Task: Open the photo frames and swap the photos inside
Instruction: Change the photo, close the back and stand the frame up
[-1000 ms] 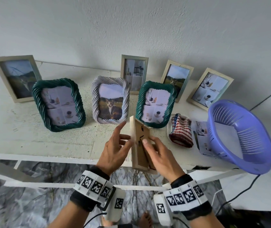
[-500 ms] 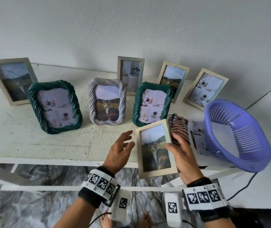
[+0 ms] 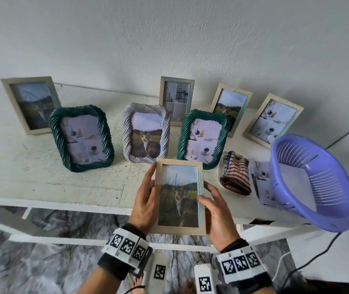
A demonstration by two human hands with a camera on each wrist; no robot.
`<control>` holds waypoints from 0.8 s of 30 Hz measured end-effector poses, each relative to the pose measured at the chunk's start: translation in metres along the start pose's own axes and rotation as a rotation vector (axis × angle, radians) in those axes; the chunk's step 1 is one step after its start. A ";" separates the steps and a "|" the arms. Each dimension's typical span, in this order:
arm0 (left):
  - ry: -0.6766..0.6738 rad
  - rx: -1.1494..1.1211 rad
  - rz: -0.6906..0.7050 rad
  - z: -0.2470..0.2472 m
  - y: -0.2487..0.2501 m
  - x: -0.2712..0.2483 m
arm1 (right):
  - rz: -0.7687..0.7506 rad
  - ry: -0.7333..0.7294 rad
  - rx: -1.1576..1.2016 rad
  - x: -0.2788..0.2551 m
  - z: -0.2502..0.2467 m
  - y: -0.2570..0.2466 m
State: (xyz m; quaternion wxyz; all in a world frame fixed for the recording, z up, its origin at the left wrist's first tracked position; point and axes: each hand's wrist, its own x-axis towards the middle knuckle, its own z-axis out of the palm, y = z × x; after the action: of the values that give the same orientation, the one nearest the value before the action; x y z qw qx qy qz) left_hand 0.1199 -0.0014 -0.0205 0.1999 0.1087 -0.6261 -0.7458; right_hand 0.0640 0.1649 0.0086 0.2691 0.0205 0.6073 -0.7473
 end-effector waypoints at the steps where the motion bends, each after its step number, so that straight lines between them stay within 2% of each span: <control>1: 0.008 0.032 -0.008 -0.002 0.000 -0.001 | -0.038 0.000 -0.140 0.002 -0.003 -0.004; 4: 0.023 0.074 -0.023 -0.007 0.004 0.000 | -0.253 0.064 -0.575 0.019 -0.024 -0.021; 7: -0.008 0.095 -0.014 -0.008 0.013 -0.002 | -0.460 0.333 -1.037 0.048 -0.049 -0.042; 8: -0.020 0.110 -0.014 -0.008 0.015 -0.003 | -0.472 0.429 -1.145 0.057 -0.055 -0.050; 10: -0.003 0.127 -0.010 -0.010 0.012 -0.002 | -0.367 0.550 -1.314 0.073 -0.064 -0.066; 13: 0.023 0.173 -0.003 -0.012 0.008 -0.003 | -0.118 0.490 -1.547 0.100 -0.077 -0.070; 16: 0.013 0.195 -0.004 -0.014 0.005 -0.003 | -0.032 0.397 -1.635 0.118 -0.086 -0.058; 20: 0.057 0.210 0.036 -0.015 0.002 -0.003 | -0.068 0.457 -1.581 0.124 -0.082 -0.047; 24: 0.082 0.241 0.057 -0.016 -0.001 -0.003 | -0.161 0.507 -1.398 0.119 -0.083 -0.045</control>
State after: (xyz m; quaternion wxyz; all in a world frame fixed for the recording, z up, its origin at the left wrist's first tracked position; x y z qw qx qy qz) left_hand 0.1293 -0.0144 -0.0249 0.2319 0.1444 -0.7053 -0.6541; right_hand -0.0817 0.2012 -0.0151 0.0157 -0.0281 0.9837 -0.1768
